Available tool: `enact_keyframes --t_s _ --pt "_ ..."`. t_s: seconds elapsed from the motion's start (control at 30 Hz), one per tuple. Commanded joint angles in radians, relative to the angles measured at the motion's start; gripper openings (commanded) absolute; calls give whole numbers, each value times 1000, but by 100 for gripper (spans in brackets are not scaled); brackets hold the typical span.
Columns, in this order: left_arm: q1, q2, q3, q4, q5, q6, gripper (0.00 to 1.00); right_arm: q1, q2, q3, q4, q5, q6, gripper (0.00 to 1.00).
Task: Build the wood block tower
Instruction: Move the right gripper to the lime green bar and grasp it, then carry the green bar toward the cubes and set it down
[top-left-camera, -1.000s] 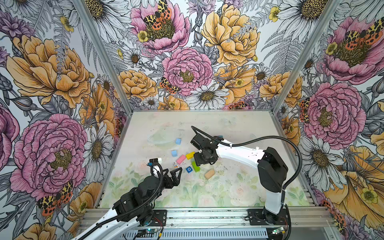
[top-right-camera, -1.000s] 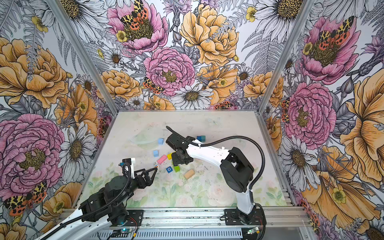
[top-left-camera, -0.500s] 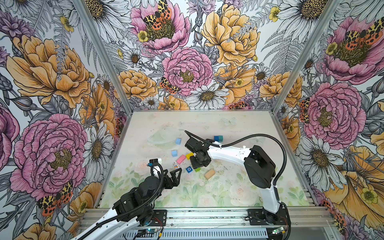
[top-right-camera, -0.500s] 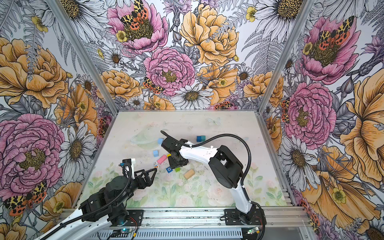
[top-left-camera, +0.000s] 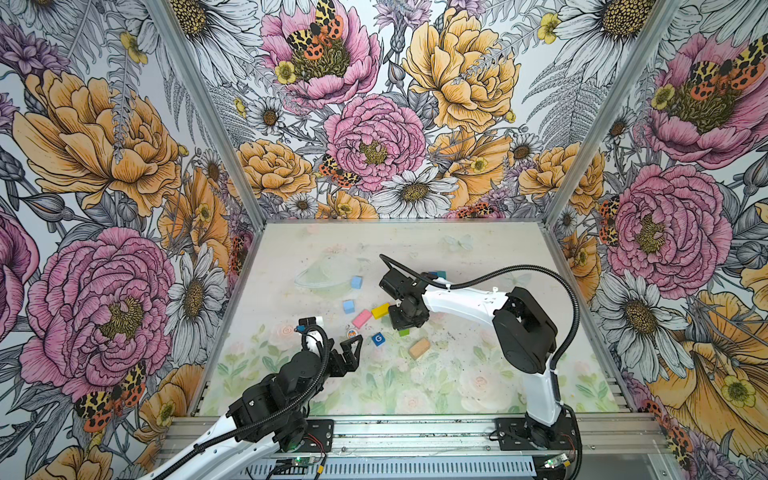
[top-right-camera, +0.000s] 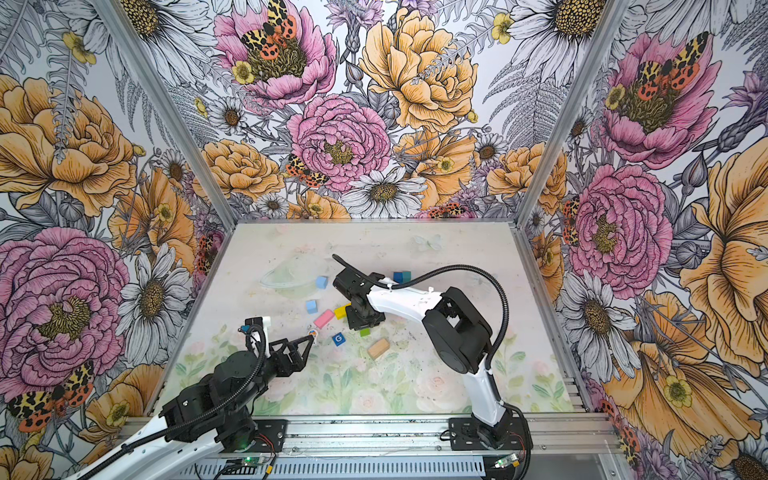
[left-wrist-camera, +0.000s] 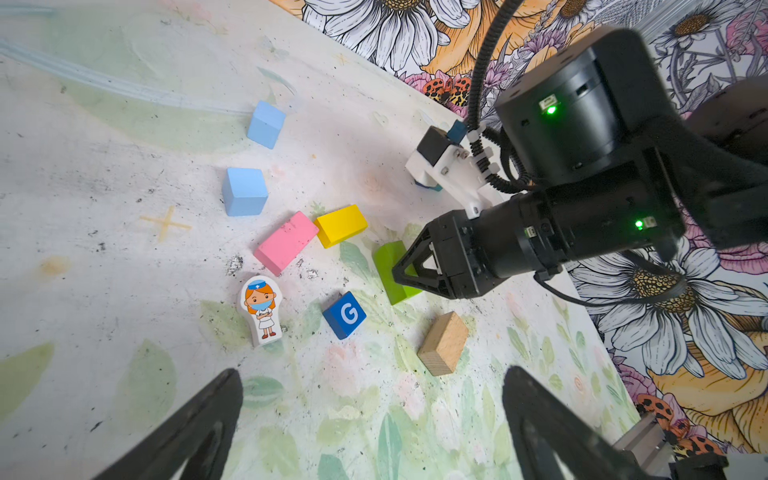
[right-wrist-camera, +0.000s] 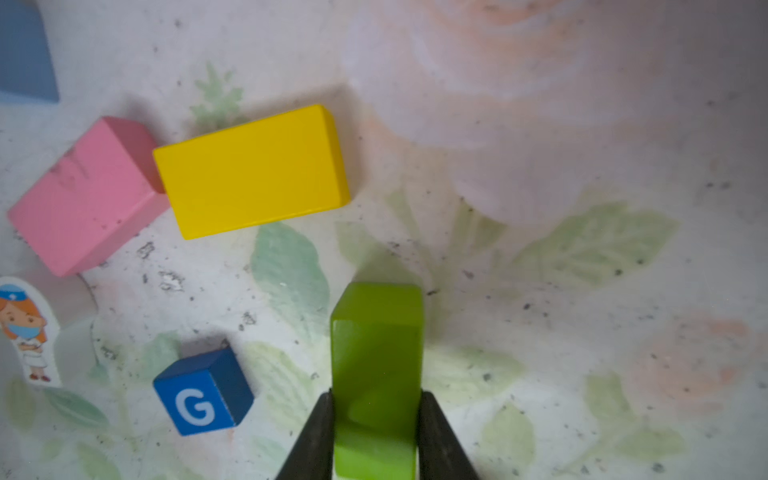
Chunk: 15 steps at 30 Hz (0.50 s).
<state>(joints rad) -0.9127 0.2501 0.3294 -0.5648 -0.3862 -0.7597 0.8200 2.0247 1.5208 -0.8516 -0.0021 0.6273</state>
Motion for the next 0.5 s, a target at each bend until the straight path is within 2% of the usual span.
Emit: enact_keyframes --t_s 0.0,0.2,0.37,0.47 --pt "-6 12 36 -1 -31 19 99 -43 -76 -34 6 48 -17 29" --pt "-7 27 49 -1 -35 25 99 -153 -153 -136 8 113 -17 29" --pt "-6 39 60 5 -41 34 99 -247 -206 -220 38 110 -23 30" --pt "-6 50 62 15 -40 36 99 -286 -227 -256 54 88 -19 37"
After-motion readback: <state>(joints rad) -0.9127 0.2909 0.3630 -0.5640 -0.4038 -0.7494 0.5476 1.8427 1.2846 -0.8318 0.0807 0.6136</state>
